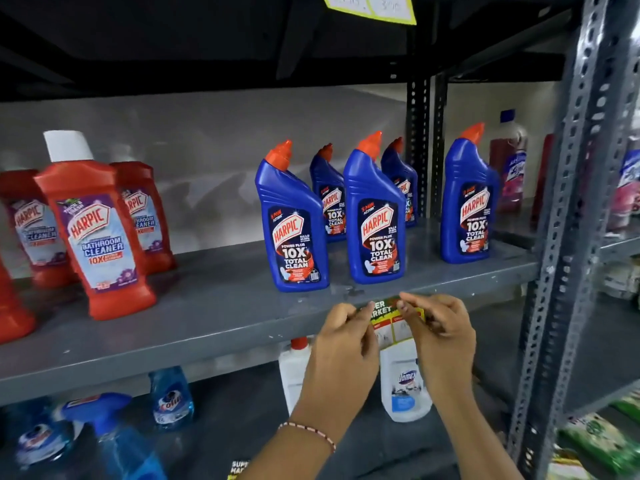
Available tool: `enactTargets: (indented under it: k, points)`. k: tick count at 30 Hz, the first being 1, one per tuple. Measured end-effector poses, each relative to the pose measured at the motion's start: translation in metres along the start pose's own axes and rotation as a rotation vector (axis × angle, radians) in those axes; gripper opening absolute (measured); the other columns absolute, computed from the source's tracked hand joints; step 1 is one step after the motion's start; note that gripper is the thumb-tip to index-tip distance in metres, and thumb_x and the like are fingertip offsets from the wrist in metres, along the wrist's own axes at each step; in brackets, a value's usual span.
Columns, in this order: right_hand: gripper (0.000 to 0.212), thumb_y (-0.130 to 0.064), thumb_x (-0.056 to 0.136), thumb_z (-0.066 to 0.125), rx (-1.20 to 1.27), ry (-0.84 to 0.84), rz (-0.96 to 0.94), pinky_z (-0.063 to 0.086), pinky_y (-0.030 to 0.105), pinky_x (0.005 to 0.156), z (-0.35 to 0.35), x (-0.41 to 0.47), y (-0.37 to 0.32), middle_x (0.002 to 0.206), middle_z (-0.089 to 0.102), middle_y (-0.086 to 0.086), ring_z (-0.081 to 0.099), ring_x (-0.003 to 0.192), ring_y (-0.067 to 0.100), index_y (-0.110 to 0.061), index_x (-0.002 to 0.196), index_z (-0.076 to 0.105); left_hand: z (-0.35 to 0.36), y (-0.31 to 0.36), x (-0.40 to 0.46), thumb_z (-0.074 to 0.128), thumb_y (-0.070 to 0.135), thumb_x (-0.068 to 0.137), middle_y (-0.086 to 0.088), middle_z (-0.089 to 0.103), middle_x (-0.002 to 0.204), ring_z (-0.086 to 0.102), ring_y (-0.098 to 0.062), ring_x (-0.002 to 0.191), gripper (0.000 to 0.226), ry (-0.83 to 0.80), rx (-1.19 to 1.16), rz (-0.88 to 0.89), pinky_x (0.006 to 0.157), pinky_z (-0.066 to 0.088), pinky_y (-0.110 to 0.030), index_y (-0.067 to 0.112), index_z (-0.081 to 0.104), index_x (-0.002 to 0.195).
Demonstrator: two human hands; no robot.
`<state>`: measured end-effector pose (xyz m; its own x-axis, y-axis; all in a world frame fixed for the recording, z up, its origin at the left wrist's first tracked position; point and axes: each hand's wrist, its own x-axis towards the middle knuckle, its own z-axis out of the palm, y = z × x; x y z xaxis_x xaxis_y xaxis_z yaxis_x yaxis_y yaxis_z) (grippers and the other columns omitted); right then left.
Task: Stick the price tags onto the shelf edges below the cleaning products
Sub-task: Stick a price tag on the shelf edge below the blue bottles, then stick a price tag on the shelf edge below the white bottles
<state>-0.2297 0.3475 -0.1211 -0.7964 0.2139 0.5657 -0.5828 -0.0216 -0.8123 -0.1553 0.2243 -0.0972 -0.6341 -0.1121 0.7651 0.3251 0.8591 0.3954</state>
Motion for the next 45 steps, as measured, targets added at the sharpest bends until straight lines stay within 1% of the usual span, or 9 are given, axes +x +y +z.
enactTargets:
  k: [4, 10, 14, 18, 21, 28, 35, 40, 45]
  points:
    - [0.029, -0.008, 0.079, 0.076, -0.002, 0.031, -0.04, 0.055, 0.01, 0.074, 0.0, -0.001, 0.003, 0.105, 0.058, 0.008, 0.065, 0.093, 0.015, -0.035, 0.089, 0.073, -0.007, -0.011, 0.012, 0.067, 0.018, 0.084, 0.001, 0.072, 0.078, 0.057, -0.001, 0.066, 0.019, 0.052, 0.053, -0.006, 0.067, 0.042, -0.005, 0.02, 0.074, 0.101]
    - [0.005, -0.022, 0.086, 0.073, 0.061, 0.241, 0.077, 0.054, 0.022, 0.074, 0.002, -0.004, 0.015, 0.097, 0.069, 0.009, 0.067, 0.083, 0.018, -0.022, 0.089, 0.069, -0.018, -0.02, 0.002, 0.063, 0.011, 0.086, 0.002, 0.078, 0.088, 0.064, 0.0, 0.072, 0.022, 0.08, -0.059, -0.024, 0.072, 0.052, -0.01, 0.017, 0.074, 0.104]
    - [0.002, -0.019, 0.093, 0.063, 0.087, 0.323, 0.282, 0.054, 0.032, 0.076, 0.005, -0.025, 0.034, 0.091, 0.067, 0.001, 0.063, 0.082, 0.015, -0.017, 0.094, 0.064, -0.026, -0.048, -0.034, 0.062, 0.012, 0.086, 0.022, 0.066, 0.066, 0.059, 0.007, 0.059, 0.022, -0.061, -0.255, -0.191, 0.067, 0.059, -0.026, 0.023, 0.074, 0.101]
    - [0.006, -0.012, 0.094, 0.062, 0.042, 0.076, 0.447, 0.051, 0.036, 0.083, 0.025, -0.079, 0.071, 0.093, 0.068, 0.004, 0.062, 0.087, 0.02, -0.016, 0.097, 0.066, -0.035, -0.109, -0.091, 0.066, 0.006, 0.083, 0.016, 0.073, 0.07, 0.067, -0.001, 0.062, 0.022, -0.159, -0.243, -0.506, 0.074, 0.061, -0.034, 0.023, 0.076, 0.094]
    - [0.01, -0.011, 0.092, 0.065, -0.105, -0.26, 0.53, 0.053, 0.035, 0.078, 0.049, -0.134, 0.095, 0.092, 0.071, 0.002, 0.067, 0.087, 0.019, -0.02, 0.097, 0.067, -0.048, -0.166, -0.138, 0.066, 0.009, 0.081, 0.005, 0.077, 0.096, 0.065, 0.006, 0.077, 0.023, -0.305, -0.047, -0.69, 0.086, 0.052, -0.019, 0.021, 0.075, 0.098]
    - [0.027, -0.017, 0.087, 0.071, -0.452, -0.78, 0.584, 0.05, 0.027, 0.08, 0.113, -0.22, 0.141, 0.105, 0.071, 0.006, 0.066, 0.101, 0.025, -0.01, 0.113, 0.066, -0.053, -0.246, -0.209, 0.057, 0.018, 0.08, -0.016, 0.073, 0.103, 0.066, -0.035, 0.098, 0.022, -0.575, 0.23, -0.85, 0.076, 0.047, -0.036, 0.013, 0.067, 0.099]
    - [0.06, -0.023, 0.074, 0.079, -0.748, -0.894, 0.432, 0.049, 0.044, 0.095, 0.154, -0.232, 0.171, 0.131, 0.06, 0.008, 0.054, 0.119, 0.034, -0.022, 0.13, 0.057, -0.013, -0.282, -0.198, 0.071, 0.017, 0.079, -0.009, 0.068, 0.115, 0.064, -0.024, 0.107, 0.06, -0.336, -0.183, -1.231, 0.097, 0.051, -0.042, 0.011, 0.048, 0.134]
    - [0.064, -0.021, 0.07, 0.083, -0.706, -0.861, 0.439, 0.05, 0.048, 0.097, 0.152, -0.235, 0.175, 0.129, 0.063, 0.005, 0.056, 0.119, 0.032, -0.026, 0.129, 0.058, -0.012, -0.284, -0.19, 0.075, 0.015, 0.076, -0.015, 0.074, 0.107, 0.067, -0.027, 0.104, 0.026, -0.232, -0.091, -1.277, 0.097, 0.051, -0.039, 0.004, 0.073, 0.1]
    - [0.05, -0.004, 0.077, 0.077, -0.38, -0.71, 0.644, 0.057, 0.034, 0.083, 0.133, -0.229, 0.166, 0.095, 0.071, -0.001, 0.068, 0.094, 0.022, -0.031, 0.118, 0.066, -0.024, -0.264, -0.18, 0.074, 0.014, 0.078, -0.015, 0.075, 0.09, 0.069, -0.027, 0.077, 0.018, -0.237, -0.148, -1.211, 0.077, 0.056, -0.035, 0.006, 0.072, 0.094]
